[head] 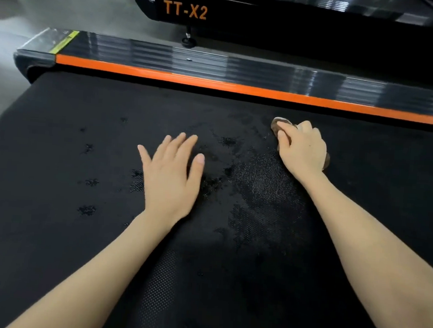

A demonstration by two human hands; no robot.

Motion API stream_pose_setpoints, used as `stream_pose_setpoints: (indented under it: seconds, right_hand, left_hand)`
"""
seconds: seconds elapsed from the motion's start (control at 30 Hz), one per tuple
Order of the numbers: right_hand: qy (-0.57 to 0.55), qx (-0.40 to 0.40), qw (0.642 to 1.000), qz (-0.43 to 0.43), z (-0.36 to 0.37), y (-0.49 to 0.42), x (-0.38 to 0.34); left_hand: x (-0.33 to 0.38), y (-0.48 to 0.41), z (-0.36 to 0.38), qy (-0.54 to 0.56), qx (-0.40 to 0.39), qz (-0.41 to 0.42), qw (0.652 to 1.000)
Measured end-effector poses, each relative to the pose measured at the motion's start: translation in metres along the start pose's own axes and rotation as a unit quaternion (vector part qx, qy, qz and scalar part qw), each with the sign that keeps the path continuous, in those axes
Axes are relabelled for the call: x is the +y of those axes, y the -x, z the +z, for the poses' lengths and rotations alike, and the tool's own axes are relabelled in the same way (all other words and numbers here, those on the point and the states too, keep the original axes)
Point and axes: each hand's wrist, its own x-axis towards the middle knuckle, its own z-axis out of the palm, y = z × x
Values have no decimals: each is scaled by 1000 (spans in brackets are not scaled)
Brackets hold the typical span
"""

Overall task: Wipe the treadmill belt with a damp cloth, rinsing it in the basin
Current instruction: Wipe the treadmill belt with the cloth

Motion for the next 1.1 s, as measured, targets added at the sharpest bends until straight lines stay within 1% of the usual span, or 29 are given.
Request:
stream_pose_setpoints:
  seconds: [0.07,0.1,0.2,0.27,0.33,0.37,0.43,0.5,0.53,0.57,0.63,0.67,0.7,0.73,0.77,0.8,0.83,0.9,0.93,0.97,1.0,1.03,1.1]
  right_hand:
    - [1,1,1000,3,0,-1,2]
    - [2,3,1000,1,-1,-1,0]
    - [1,-6,1000,-2,-2,1,-5]
    - [-26,-16,999,-25,-9,9,-9]
    - [-74,-23,993,-87,-20,36,-17]
    - [-97,-26,986,-134,-26,55,-22]
    - [-145,-53,961,-229,-37,88,-26]
    - [-155,-76,944,-283,-38,83,-17]
    - [-135,-68,949,-276,-33,67,-12]
    - [-109,-49,965,-235,-25,46,-7]
    - [-51,-30,995,-84,-10,4,1]
    - [-25,-33,999,-16,-3,-11,-1]
    - [-9,-38,999,26,-1,-17,-8]
    - [0,-40,999,37,-2,-15,-20]
    - [-3,-41,999,20,-6,-6,-34]
    - [-19,-38,999,-26,-11,9,-47]
    - [-48,-41,994,-89,-18,29,-58]
    - [-122,-69,967,-211,-32,74,-68]
    - [-145,-79,955,-245,-35,86,-65]
    - [-150,-82,952,-256,-36,87,-56]
    - [-134,-72,958,-244,-34,81,-45]
    - [-100,-50,970,-214,-28,68,-32]
    - [-36,-18,993,-107,-15,32,-3]
  left_hand:
    - [-14,6,-19,32,33,-47,998]
    - [-24,9,-26,18,34,-51,998]
    - [-49,14,-31,-60,2,-26,998]
    - [-54,12,-28,-86,-23,-12,996]
    - [-53,11,-24,-107,-48,3,993]
    - [-53,12,-22,-122,-56,19,991]
    - [-54,13,-19,-147,-65,52,986]
    - [-56,13,-17,-157,-73,59,983]
    - [-56,13,-17,-161,-77,61,982]
    - [-55,13,-16,-165,-82,63,981]
    - [-54,13,-14,-168,-94,68,979]
    - [-54,12,-14,-167,-96,70,979]
    - [-53,11,-13,-167,-96,73,979]
    - [-53,11,-13,-167,-96,79,978]
    - [-54,11,-13,-167,-97,83,978]
    - [-54,12,-13,-166,-96,85,978]
    - [-55,12,-12,-164,-94,85,978]
    - [-56,12,-12,-163,-89,87,979]
    - [-57,12,-12,-163,-87,88,979]
    - [-58,12,-11,-163,-88,88,979]
    - [-58,12,-11,-164,-90,89,978]
    - [-58,12,-10,-166,-92,90,978]
    - [-57,12,-10,-169,-91,91,977]
